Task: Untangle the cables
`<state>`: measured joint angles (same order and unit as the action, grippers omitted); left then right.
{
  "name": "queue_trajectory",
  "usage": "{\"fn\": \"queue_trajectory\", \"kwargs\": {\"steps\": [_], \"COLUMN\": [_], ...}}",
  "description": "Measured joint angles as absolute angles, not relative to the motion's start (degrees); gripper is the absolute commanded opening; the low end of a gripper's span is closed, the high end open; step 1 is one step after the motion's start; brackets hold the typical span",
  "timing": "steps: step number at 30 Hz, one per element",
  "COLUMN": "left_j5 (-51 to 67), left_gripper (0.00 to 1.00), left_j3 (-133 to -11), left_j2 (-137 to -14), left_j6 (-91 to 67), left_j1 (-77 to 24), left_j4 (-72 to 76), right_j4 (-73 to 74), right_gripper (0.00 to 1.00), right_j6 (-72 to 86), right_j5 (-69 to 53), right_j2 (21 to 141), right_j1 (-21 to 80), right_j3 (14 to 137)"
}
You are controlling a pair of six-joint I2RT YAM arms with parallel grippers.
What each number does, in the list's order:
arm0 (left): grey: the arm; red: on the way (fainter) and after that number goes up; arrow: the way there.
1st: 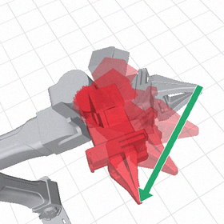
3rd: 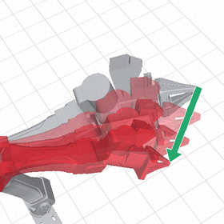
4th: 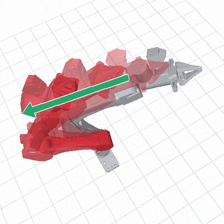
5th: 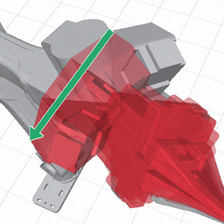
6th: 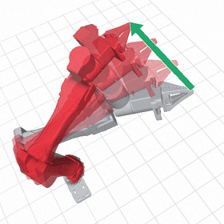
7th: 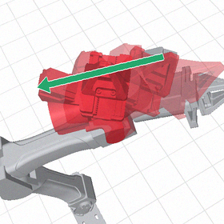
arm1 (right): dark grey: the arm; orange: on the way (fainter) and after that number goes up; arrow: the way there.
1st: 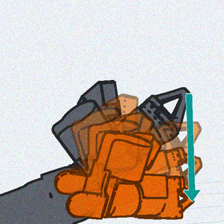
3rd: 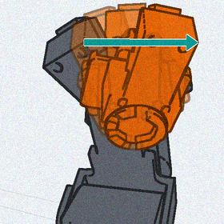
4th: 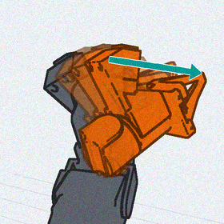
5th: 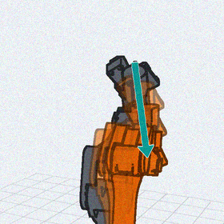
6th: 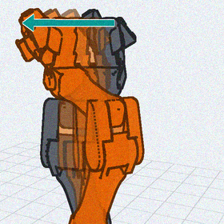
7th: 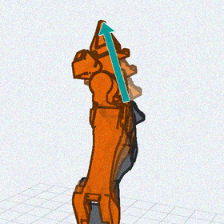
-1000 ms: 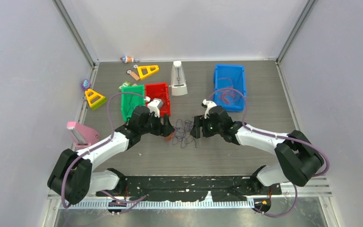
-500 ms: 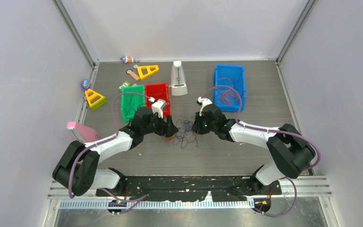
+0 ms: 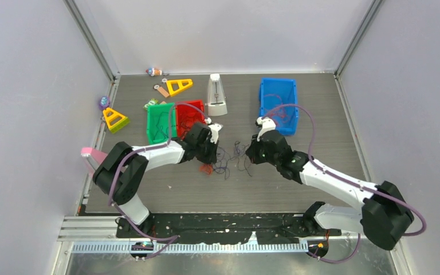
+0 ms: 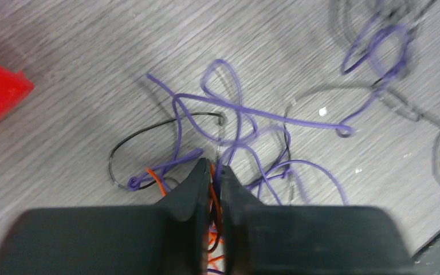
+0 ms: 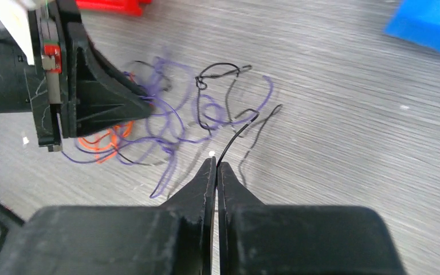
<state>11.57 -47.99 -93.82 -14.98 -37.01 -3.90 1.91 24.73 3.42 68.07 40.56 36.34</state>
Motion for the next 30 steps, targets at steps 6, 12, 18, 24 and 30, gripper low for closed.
{"fn": "queue_trajectory", "kwargs": {"steps": [6, 12, 18, 24, 30], "left_j5": [8.4, 0.6, -8.7, -20.5, -34.3], "left_gripper": [0.00, 0.00, 0.00, 0.00, 0.00], "left_j3": [-49.6, -43.5, -34.2, -24.5, -20.4], "left_j2": [-95.2, -87.1, -72.2, -56.2, -44.8], "left_j6": [-14.4, -15.0, -17.7, -19.9, -24.1], "left_j1": [-37.1, -37.1, -36.8, -36.1, -35.4], "left_j4": [-7.5, -6.7, -1.6, 1.5, 0.7], "right_j4": [14.5, 23.1, 28.4, 29.8, 31.6], "right_gripper": [0.05, 0.05, 0.05, 0.05, 0.05], "right_j6": [24.3, 23.0, 21.6, 21.1, 21.2], "right_j5": [17.6, 27.8, 35.3, 40.2, 46.7], "right_j2": [56.8, 44.2, 37.5, 37.2, 38.0], "right_j1": [38.5, 28.3, 22.4, 21.9, 21.3], "right_j3": [37.6, 42.7, 49.4, 53.8, 55.8]}}
